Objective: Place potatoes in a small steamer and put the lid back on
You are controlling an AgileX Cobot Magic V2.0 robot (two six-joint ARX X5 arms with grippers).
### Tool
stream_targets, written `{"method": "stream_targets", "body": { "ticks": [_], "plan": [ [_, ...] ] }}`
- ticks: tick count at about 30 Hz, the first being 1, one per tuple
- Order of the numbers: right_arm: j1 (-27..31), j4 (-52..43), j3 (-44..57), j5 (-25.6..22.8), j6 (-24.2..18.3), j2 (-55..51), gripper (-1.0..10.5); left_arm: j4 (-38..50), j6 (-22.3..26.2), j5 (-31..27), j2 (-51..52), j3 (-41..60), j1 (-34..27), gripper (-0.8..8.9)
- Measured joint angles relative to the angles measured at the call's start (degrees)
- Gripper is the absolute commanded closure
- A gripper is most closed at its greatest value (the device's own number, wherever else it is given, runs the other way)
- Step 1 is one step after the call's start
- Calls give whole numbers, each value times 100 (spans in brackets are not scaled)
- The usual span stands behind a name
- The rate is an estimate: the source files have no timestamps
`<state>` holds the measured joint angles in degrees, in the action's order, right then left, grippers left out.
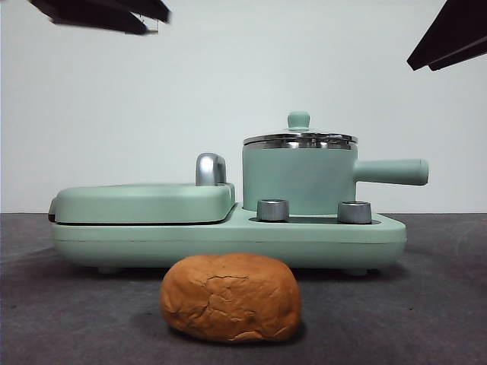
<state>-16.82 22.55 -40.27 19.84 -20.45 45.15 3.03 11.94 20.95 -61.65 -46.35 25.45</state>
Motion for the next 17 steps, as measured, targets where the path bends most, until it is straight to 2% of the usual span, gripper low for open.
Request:
{"method": "stream_targets", "body": {
  "ticks": [5,17],
  "plan": [
    [0,0,0,-61,28,0,681,898,-81,-173,-828,-103,291,530],
    [0,-57,0,-63,35,0,681,1176,-85,-197,-2815,-1526,739,534]
  ]
}}
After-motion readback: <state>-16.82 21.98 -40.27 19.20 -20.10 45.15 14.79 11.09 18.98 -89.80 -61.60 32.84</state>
